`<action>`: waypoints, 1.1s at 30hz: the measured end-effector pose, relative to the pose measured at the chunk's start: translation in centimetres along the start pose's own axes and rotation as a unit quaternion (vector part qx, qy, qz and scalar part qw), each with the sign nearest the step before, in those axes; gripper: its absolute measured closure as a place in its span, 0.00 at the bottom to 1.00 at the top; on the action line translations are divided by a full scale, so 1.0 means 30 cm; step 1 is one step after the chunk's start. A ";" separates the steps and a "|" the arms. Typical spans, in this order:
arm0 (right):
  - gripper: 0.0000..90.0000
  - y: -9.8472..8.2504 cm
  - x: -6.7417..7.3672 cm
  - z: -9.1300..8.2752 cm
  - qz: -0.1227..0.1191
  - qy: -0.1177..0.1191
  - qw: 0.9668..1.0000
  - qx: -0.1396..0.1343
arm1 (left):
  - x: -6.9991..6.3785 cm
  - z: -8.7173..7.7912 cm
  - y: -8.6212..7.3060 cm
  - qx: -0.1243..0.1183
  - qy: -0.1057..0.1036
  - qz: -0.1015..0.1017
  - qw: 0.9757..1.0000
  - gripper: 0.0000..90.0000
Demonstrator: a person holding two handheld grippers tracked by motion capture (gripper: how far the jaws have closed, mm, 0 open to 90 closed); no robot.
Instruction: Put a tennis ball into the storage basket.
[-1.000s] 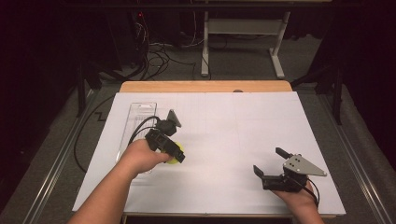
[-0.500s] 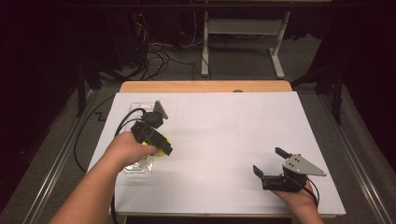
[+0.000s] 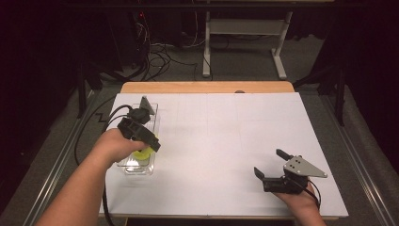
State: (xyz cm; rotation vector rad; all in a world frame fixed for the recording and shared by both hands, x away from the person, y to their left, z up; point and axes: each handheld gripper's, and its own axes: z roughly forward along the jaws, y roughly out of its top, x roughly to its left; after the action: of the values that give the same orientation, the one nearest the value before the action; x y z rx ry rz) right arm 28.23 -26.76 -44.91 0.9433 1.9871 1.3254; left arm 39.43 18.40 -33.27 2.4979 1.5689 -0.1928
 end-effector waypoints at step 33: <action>0.01 -0.002 0.002 -0.004 0.002 -0.001 1.000 -0.003 | 0.127 -0.003 -0.007 -0.004 0.030 -0.061 0.998 0.29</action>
State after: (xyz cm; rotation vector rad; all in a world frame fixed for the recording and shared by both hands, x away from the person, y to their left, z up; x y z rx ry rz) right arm 28.10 -26.80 -44.94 0.9459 1.9795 1.3309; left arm 40.89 21.85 -33.98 2.4247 1.7441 -0.1285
